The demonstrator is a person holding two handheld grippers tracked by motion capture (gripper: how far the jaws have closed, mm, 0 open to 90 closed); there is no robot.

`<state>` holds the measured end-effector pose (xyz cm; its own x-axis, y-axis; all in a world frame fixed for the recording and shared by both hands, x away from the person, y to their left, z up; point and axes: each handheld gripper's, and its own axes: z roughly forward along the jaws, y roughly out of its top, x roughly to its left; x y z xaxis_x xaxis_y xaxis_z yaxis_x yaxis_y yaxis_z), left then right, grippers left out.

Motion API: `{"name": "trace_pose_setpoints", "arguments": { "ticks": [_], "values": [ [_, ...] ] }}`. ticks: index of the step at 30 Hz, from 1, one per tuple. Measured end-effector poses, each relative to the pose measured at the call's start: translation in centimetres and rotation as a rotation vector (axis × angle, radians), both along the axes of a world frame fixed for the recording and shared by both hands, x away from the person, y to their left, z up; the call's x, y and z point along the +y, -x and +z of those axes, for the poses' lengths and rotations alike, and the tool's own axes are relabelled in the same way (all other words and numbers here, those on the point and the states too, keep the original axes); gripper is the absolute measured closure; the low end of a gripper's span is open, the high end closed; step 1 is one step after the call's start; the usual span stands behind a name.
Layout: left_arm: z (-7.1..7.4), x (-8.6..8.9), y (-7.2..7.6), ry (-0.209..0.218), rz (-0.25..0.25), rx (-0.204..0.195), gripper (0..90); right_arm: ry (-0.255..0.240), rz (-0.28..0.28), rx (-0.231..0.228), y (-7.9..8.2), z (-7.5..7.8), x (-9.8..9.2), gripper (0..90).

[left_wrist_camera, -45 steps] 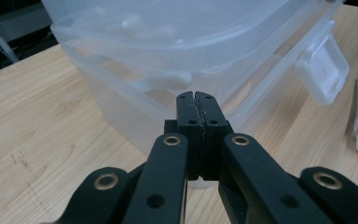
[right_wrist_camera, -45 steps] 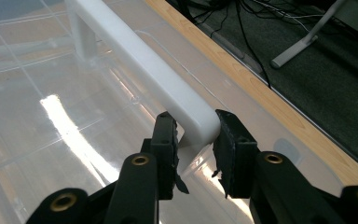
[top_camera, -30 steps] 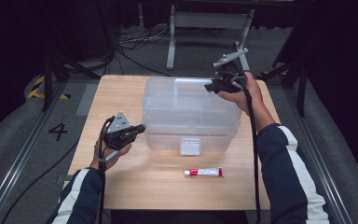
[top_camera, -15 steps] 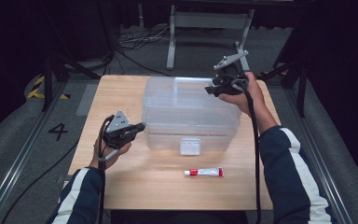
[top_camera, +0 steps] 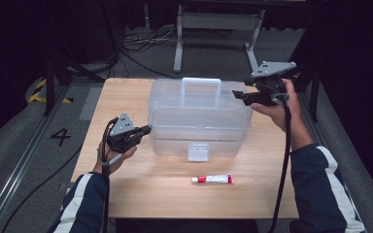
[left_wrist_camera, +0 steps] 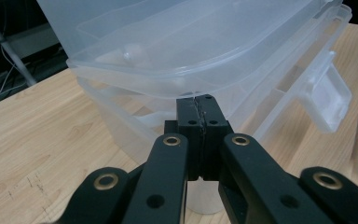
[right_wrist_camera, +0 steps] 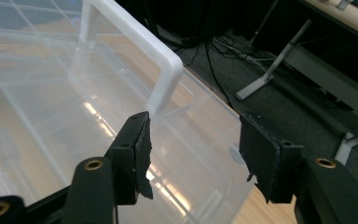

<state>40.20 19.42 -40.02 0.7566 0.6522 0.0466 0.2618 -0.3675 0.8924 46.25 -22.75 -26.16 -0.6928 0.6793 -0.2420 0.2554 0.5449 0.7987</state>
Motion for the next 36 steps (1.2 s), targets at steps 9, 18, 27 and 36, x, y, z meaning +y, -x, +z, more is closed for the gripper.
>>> {"name": "trace_pose_setpoints", "arguments": {
  "ticks": [9, 18, 27, 36],
  "values": [
    [0.2, -0.2, -0.2, -0.002, -0.006, -0.003, 90.0, -0.068, -0.043, -0.071, 2.3, -1.0, -5.0, 44.9],
    [0.6, -0.1, -0.4, 0.007, -0.009, -0.007, 90.0, -0.096, 0.003, -0.094, 3.4, -3.9, -7.3, 43.7],
    [1.0, -0.2, -0.6, 0.014, -0.005, -0.022, 90.0, -0.091, 0.041, -0.061, 4.0, -7.8, -7.9, 43.3],
    [1.1, -0.3, -0.7, 0.016, -0.007, -0.022, 90.0, -0.074, 0.067, -0.033, 4.2, -10.5, -7.6, 43.0]
  ]
}}
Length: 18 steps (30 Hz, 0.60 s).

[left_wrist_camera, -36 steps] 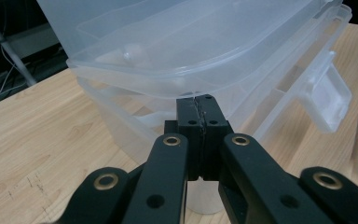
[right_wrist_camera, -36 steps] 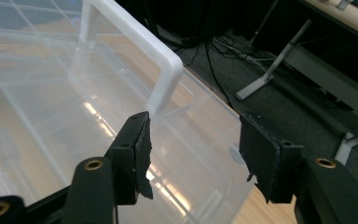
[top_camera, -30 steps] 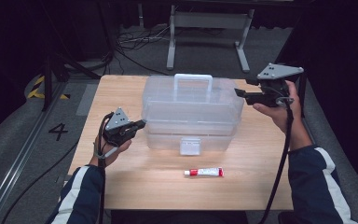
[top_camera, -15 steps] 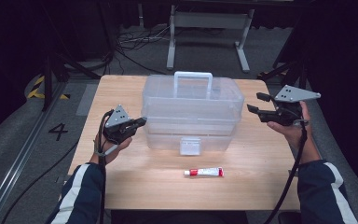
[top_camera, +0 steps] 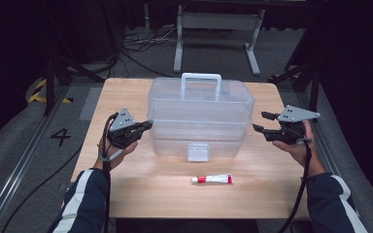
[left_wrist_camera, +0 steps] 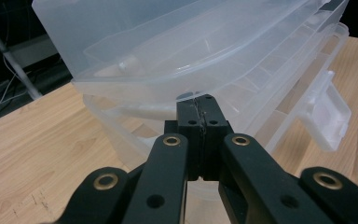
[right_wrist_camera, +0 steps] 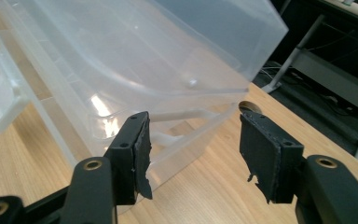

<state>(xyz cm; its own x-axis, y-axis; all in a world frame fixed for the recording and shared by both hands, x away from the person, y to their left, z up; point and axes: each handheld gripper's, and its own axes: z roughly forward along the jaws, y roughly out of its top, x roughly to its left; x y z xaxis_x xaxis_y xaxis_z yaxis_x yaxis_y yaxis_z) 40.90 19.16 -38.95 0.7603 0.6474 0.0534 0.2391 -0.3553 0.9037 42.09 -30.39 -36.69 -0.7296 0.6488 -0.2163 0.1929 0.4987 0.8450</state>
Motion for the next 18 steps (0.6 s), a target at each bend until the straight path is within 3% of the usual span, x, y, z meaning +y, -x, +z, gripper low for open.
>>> {"name": "trace_pose_setpoints", "arguments": {
  "ticks": [9, 16, 18],
  "values": [
    [-0.1, -0.1, 0.0, -0.004, -0.008, 0.003, 89.3, 0.004, 0.007, -0.046, 0.1, -0.6, 1.4, 45.6],
    [0.2, 0.2, 0.5, -0.009, -0.003, -0.012, 84.2, 0.03, 0.002, -0.154, 0.7, -0.8, 2.3, 59.9],
    [0.2, 0.2, 0.6, -0.017, 0.002, -0.013, 77.7, 0.036, -0.002, -0.172, 0.9, -0.8, 2.5, 60.7]
  ]
}}
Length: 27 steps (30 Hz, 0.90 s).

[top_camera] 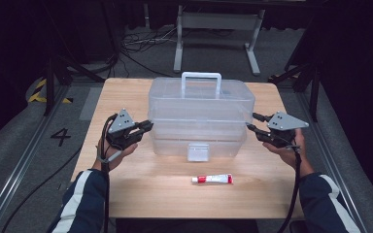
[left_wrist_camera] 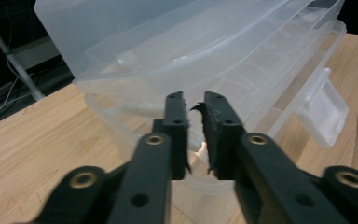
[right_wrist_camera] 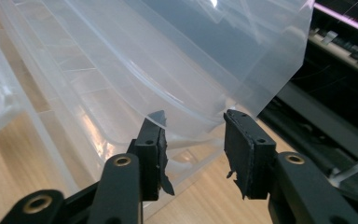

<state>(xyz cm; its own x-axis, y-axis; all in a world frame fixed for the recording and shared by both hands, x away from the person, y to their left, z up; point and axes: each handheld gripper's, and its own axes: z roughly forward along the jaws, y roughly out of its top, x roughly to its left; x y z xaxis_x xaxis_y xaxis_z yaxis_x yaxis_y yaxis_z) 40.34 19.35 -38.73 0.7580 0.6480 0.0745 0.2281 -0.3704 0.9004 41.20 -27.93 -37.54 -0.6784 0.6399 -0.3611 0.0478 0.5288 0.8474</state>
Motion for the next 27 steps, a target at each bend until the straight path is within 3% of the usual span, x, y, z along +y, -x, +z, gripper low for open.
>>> {"name": "trace_pose_setpoints", "arguments": {
  "ticks": [1, 4, 6, 8, 10, 20, 27],
  "values": [
    [0.0, 0.0, 0.1, 0.0, 0.007, 0.003, 77.7, 0.0, 0.0, 0.0, 0.0, 0.0, 0.0, 60.7],
    [0.1, 0.0, 0.3, -0.013, 0.026, 0.004, 62.0, -0.013, -0.021, -0.058, 0.3, 0.2, 0.1, 65.0],
    [0.2, 0.0, 0.5, -0.013, 0.026, 0.01, 57.4, -0.015, -0.024, -0.067, 0.4, 0.3, 0.1, 65.8],
    [0.3, 0.0, 0.8, -0.025, 0.023, 0.004, 52.0, -0.021, -0.045, -0.115, 0.6, 0.6, 0.1, 68.6],
    [0.4, -0.1, 1.1, -0.042, 0.011, 0.009, 48.2, -0.02, -0.057, -0.132, 0.7, 0.6, 0.3, 69.3],
    [-0.4, -1.5, 3.4, -0.109, -0.077, 0.026, 41.8, -0.051, -0.124, -0.199, 0.5, 0.9, 1.0, 70.9],
    [-1.2, -2.5, 3.7, -0.159, -0.144, 0.034, 42.8, -0.052, -0.147, -0.23, 0.3, 1.0, 1.3, 72.3]
  ]
}}
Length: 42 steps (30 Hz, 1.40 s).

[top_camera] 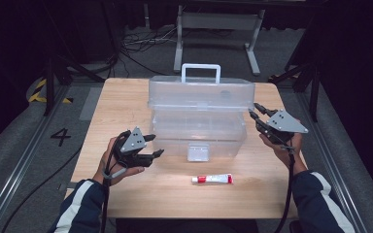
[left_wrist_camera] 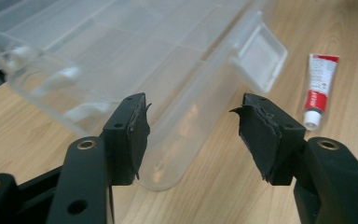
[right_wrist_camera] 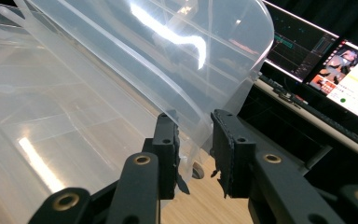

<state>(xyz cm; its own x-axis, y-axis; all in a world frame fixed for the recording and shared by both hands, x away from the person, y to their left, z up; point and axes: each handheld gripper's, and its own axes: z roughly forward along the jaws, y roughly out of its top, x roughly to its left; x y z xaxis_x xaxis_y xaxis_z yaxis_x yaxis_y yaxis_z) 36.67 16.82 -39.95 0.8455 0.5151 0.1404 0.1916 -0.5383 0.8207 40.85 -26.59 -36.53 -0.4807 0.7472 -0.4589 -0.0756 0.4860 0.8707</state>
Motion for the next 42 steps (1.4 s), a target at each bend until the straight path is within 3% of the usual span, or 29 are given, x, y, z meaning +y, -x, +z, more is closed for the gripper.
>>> {"name": "trace_pose_setpoints", "arguments": {
  "ticks": [2, 6, 9, 13, 17, 24, 29, 36, 42],
  "values": [
    [-0.4, -0.5, -0.2, -0.028, -0.018, 0.008, 42.8, 0.0, -0.013, -0.013, 0.0, 0.1, 0.2, 72.9],
    [-0.9, -0.8, -0.5, -0.041, -0.022, 0.018, 42.2, 0.006, -0.016, -0.029, -0.2, 0.3, 0.3, 73.3],
    [-1.4, -0.9, -0.9, -0.008, -0.038, 0.036, 42.0, 0.002, -0.016, -0.02, -0.4, 0.5, 0.3, 73.6],
    [-1.4, -1.0, -1.0, 0.003, -0.048, 0.036, 42.3, -0.006, -0.03, -0.028, -0.6, 0.7, 0.6, 74.1],
    [-1.4, -1.2, -1.0, -0.003, -0.059, 0.033, 42.1, -0.026, -0.037, -0.027, -0.9, 1.2, 0.6, 74.6],
    [-1.3, -1.8, -1.1, -0.008, -0.078, 0.032, 41.4, -0.019, -0.045, -0.035, -1.3, 2.0, 0.9, 75.6],
    [-0.9, -2.1, -1.3, 0.011, -0.079, 0.025, 40.6, -0.023, -0.05, -0.035, -1.6, 2.4, 1.0, 76.0],
    [-1.2, -2.6, -2.1, -0.026, -0.079, 0.031, 39.7, -0.037, -0.065, -0.026, -2.3, 3.1, 1.2, 76.6],
    [-1.8, -3.0, -3.1, -0.05, -0.076, 0.057, 40.2, -0.08, -0.065, 0.005, -3.5, 3.9, 1.1, 76.8]
  ]
}}
